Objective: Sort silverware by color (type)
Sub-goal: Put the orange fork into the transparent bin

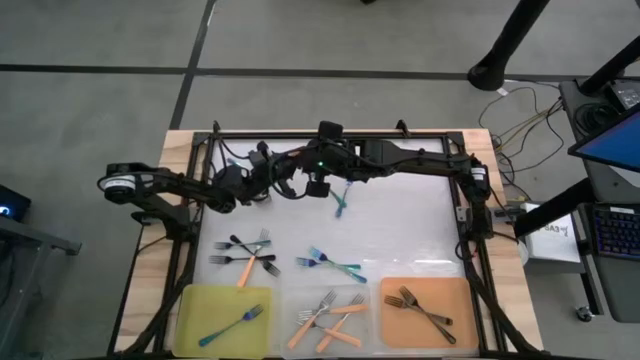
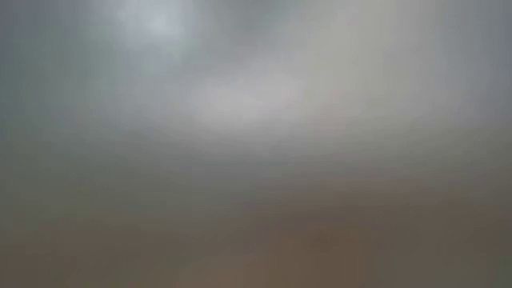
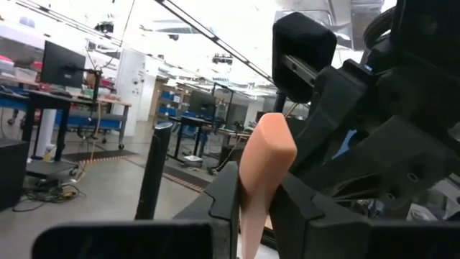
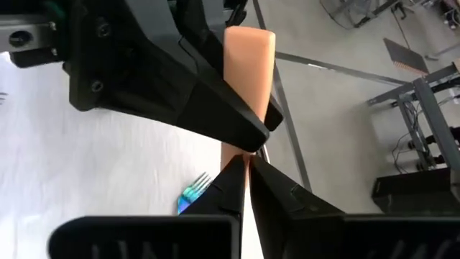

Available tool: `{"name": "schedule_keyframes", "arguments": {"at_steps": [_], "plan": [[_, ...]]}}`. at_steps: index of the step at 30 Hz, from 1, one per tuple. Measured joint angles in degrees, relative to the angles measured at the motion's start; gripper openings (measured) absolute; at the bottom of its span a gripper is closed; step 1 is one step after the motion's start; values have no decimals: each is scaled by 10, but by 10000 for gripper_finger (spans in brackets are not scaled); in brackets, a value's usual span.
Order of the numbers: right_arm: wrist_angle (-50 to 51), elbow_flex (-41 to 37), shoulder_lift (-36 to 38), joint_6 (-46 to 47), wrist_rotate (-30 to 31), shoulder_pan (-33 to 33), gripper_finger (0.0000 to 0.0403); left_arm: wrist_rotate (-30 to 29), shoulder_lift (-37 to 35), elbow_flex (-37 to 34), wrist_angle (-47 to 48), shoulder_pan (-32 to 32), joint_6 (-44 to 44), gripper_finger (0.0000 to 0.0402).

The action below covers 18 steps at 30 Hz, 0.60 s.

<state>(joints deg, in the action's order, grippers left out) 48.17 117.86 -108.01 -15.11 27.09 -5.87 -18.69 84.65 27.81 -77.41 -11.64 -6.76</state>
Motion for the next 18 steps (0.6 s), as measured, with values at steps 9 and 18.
{"name": "schedule_keyframes", "arguments": {"at_steps": [9,18], "plan": [[114,0,40,19,42,0,39,4,-29,-7,-1,0,-2,34],[197,0,122,136,58,-3,92,164,-23,-20,-19,52,-175,34]]}}
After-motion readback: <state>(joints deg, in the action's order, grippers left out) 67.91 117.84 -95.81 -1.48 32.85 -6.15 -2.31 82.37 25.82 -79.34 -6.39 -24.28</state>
